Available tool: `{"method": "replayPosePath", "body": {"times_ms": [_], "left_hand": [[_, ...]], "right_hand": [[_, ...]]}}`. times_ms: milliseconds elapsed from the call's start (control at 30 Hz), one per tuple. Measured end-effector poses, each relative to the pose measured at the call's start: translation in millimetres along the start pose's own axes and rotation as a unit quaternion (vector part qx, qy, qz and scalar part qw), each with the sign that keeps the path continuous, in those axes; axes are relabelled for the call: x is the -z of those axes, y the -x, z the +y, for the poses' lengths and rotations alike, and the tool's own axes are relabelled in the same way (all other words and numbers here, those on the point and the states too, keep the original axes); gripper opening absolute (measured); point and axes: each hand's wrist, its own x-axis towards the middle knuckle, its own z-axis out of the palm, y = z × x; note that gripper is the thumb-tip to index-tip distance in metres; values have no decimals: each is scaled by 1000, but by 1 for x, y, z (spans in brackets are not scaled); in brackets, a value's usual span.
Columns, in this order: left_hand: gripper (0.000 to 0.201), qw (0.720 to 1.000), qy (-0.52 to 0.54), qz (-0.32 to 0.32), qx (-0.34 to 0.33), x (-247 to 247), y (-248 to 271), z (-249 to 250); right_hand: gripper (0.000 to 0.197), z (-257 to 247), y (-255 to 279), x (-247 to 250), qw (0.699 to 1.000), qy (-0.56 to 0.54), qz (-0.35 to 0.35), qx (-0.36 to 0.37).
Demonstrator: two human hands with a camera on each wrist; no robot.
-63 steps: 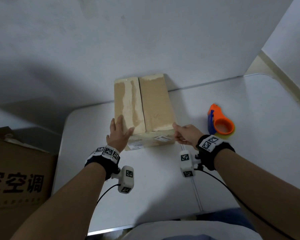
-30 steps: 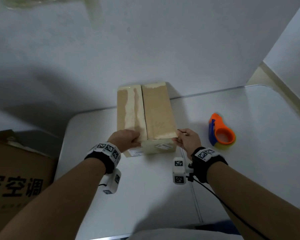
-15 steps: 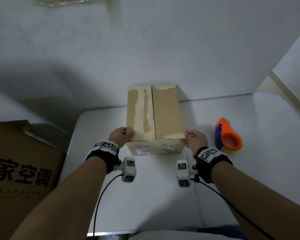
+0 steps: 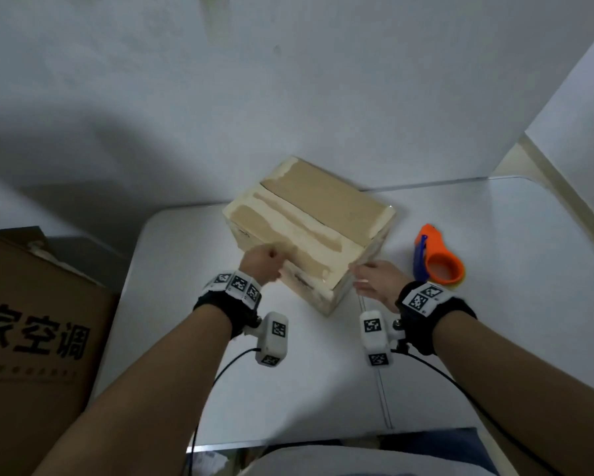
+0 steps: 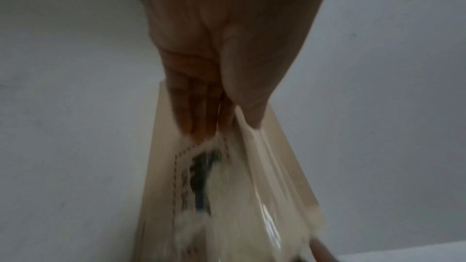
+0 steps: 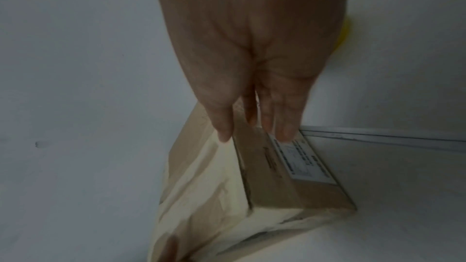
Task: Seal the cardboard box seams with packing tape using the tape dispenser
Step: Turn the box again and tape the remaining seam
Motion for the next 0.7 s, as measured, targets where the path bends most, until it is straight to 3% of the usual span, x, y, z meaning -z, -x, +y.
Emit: {"method": "replayPosePath", "body": {"times_ms": [67, 100, 200, 300, 367, 433, 500, 600, 700], "left_hand": [[36, 984, -62, 164, -23, 26, -19, -9], [44, 977, -77, 198, -34, 38, -31, -15], [79, 975, -150, 163, 1, 61, -61, -27], [71, 987, -121, 101, -6, 70, -67, -14], [67, 992, -66, 112, -5, 73, -64, -6], [86, 991, -38, 122, 35, 72, -59, -9], [93, 986, -8, 151, 63, 68, -54, -18], [77, 972, 19, 216, 89, 57, -47, -36], [69, 963, 39, 254, 82, 36, -34, -52]], "right_hand": [[42, 3, 7, 2, 998, -6, -58, -31], [44, 2, 9, 1, 996, -6, -77, -39], [46, 0, 12, -9, 993, 31, -94, -57], [43, -3, 17, -24, 993, 43, -94, -52], [42, -2, 14, -29, 995, 43, -76, -44], [41, 1, 12, -28, 996, 33, -64, -44], [34, 1, 10, -22, 997, 9, -66, -44], [13, -4, 2, -8, 999, 4, -21, -29], [20, -12, -18, 13, 993, 74, 84, 27]]}}
